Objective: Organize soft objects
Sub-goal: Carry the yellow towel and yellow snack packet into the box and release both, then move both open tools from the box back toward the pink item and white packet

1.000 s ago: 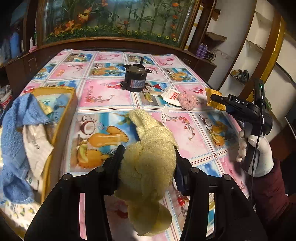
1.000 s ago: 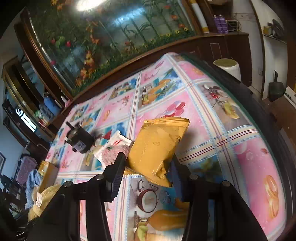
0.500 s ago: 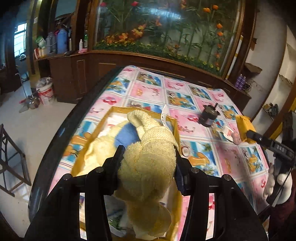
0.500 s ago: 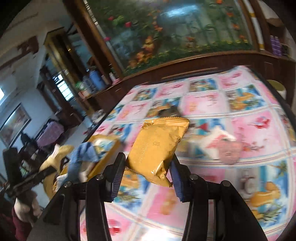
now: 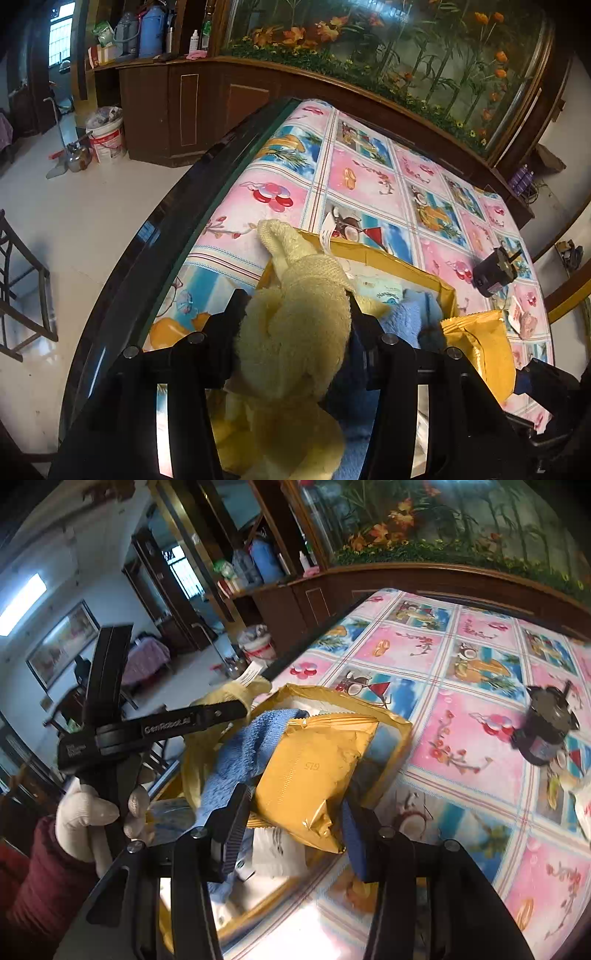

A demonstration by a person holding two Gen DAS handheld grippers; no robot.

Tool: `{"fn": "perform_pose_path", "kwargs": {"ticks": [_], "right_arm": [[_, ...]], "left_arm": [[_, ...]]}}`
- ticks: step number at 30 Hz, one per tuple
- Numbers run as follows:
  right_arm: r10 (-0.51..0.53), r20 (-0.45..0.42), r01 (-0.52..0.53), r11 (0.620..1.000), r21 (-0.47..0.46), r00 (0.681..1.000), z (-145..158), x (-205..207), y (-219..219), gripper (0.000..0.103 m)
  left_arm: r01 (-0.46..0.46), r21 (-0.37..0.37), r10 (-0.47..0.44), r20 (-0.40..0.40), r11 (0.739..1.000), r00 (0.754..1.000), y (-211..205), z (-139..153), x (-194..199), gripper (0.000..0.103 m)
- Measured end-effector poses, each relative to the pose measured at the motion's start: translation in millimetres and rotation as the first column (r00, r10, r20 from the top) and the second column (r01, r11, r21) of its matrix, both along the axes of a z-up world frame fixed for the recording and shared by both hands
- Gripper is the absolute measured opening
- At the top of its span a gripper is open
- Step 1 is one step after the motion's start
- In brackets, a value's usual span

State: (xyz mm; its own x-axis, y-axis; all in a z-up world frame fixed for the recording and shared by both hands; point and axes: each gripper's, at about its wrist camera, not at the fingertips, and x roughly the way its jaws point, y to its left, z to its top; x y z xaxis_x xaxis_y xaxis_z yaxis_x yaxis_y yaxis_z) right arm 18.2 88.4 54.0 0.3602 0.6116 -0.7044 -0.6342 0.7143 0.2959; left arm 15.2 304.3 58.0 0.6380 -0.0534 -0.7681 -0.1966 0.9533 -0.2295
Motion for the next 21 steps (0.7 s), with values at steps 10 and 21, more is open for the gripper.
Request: {"fn": "perform_pose_path", "kwargs": {"ticks": [10, 21], "right_arm": [[0.010, 0.037, -0.005, 0.991, -0.134, 0.999, -18.0, 13.8, 31.9, 0.049], [0.014, 0.053, -0.008, 0.994, -0.106, 0.998, -4.7, -6.4, 21.6, 0.071]], "left_arm": [[-0.032, -0.027, 0.032, 0.002, 0.999, 0.999, 3.9, 7.8, -6.8, 0.053], [-0.100, 0.057, 0.091, 0.141, 0.993, 0.986, -11.2, 55.6, -76.3, 0.054]]}}
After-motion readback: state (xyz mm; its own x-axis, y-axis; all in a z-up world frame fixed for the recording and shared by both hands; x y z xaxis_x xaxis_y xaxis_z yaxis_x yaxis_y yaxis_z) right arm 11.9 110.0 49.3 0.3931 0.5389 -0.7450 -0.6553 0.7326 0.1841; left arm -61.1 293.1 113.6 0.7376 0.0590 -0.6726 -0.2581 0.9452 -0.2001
